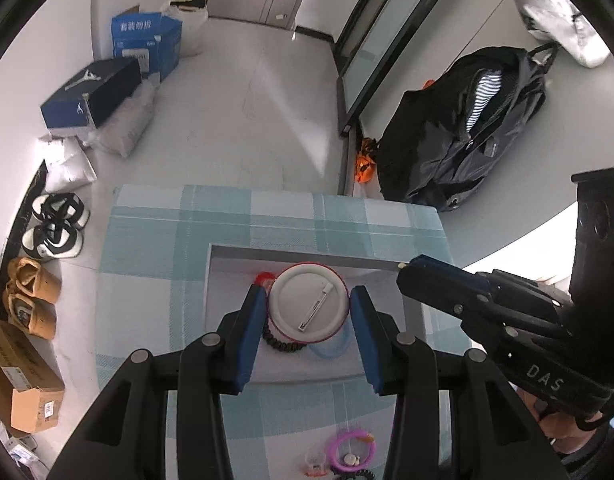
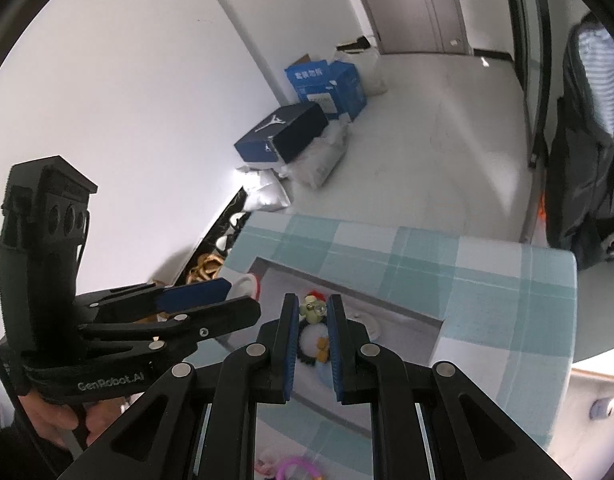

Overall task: Organize jewelry
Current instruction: 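Carry both items over the grey box and open both grippers inside it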

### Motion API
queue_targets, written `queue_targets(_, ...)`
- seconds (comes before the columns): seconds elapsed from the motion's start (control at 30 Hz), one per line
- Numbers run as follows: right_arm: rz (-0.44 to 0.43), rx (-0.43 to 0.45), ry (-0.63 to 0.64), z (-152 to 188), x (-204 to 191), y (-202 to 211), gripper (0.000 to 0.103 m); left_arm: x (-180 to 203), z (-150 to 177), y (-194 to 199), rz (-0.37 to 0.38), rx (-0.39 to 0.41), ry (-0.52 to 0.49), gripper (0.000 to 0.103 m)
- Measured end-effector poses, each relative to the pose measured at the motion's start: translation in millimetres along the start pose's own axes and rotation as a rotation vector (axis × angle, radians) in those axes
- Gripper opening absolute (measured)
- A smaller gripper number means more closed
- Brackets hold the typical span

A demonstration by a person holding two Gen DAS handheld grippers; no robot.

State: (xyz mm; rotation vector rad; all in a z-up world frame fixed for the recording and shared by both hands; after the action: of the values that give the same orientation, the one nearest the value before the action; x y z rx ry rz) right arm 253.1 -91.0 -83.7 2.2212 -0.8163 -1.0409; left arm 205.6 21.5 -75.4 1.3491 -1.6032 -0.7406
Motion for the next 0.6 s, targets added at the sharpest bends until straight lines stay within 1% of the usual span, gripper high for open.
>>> queue_targets(0.1, -0.011, -0.014, -0.019, -1, 7, -6, 0.013, 1, -3, -10, 0.019, -0.027, 0.005, 0.038)
queue_targets(0.23, -0.031, -0.029, -0.038, -2, 13, -12, 0.013, 2, -3, -22, 0.021, -0.056, 0.006, 0.038)
queue_targets(0.33, -0.041, -0.051, -0.058, 0, 19, -17, 0.013, -3, -4, -30, 0.025, -0.082, 0.026, 0.038)
queue_targets(0.47, -0.047, -0.084, -0.066, 5, 21, -26, 0.013, -8, -6, -34, 0.034, -0.09, 0.046, 0.038)
queue_targets(0.6, -0.046, -0.099, -0.06, 8, 21, -31, 0.014, -9, -7, -37, 0.047, -0.097, 0.062, 0.038)
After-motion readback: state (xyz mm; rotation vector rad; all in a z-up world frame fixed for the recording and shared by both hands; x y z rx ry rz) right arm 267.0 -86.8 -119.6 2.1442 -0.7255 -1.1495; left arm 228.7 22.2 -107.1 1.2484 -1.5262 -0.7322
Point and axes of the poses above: each gripper's, at about its wrist camera, not at the fingertips, and y roughly against the way its jaws point, x to its right, z to its underside, the point moved 6 cm from there along -y, roughly the way its jaws point, and after that the axes turned 7 degrees about -z, right-handed, at the moved point
